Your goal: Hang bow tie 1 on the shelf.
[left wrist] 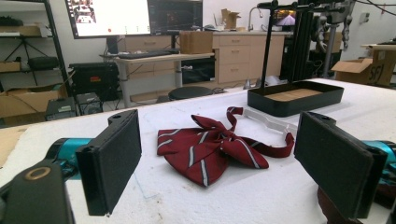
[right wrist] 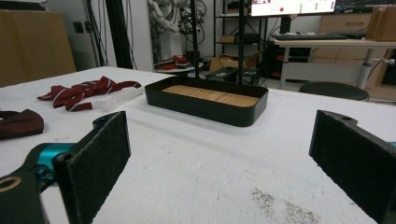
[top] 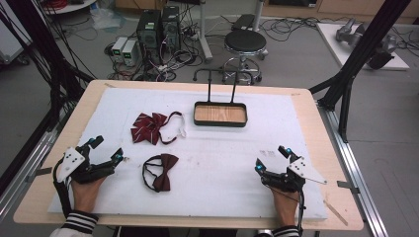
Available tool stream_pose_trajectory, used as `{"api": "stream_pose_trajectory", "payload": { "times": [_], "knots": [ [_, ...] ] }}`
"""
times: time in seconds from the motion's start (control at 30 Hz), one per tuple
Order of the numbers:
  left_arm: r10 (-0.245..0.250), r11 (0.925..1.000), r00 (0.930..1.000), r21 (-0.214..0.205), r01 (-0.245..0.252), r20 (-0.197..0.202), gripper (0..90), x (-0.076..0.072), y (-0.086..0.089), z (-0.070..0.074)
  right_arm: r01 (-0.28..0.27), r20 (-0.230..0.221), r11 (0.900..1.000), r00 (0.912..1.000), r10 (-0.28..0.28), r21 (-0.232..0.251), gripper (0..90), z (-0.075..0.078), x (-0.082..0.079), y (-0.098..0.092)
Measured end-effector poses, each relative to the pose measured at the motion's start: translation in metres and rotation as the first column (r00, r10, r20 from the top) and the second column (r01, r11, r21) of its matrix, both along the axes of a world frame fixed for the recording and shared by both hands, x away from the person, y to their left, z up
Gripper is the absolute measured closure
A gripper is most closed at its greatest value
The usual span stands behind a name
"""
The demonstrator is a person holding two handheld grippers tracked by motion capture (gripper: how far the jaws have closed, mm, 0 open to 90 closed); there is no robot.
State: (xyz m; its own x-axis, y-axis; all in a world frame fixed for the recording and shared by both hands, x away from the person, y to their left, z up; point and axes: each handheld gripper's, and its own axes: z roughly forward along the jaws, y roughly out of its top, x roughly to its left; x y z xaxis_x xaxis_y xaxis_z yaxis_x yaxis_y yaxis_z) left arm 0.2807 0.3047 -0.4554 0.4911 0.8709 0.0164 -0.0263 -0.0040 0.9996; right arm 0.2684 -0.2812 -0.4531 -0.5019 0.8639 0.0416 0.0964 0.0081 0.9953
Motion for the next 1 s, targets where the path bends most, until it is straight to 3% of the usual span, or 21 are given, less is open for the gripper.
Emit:
{"api": "stream_pose_trajectory", "payload": {
  "times": [0.77, 0.83, 0.87, 1.0],
  "knots": [
    [0.017, 0.9998, 0.9992, -0.001, -0.018, -0.035, 15.1, 0.003, 0.0, 0.001, -0.006, -0.004, 1.0, 1.0, 0.006, 0.008, 4.4, 0.0, 0.0, -0.001],
    [0.015, 0.9999, 0.9984, 0.003, -0.015, -0.054, 15.0, 0.005, 0.0, 0.002, -0.006, -0.003, 1.0, 1.0, 0.006, 0.008, 4.4, 0.0, 0.0, -0.001],
    [0.015, 0.9998, 0.996, 0.013, -0.014, -0.088, 14.5, 0.007, 0.0, 0.004, -0.006, -0.001, 1.0, 1.0, 0.006, 0.004, 4.4, 0.0, 0.0, -0.001],
    [0.012, 0.9993, 0.994, 0.037, -0.008, -0.109, 14.4, 0.01, 0.001, 0.01, -0.003, -0.001, 1.0, 1.0, 0.003, 0.006, 4.4, 0.0, 0.0, -0.001]
  ]
}}
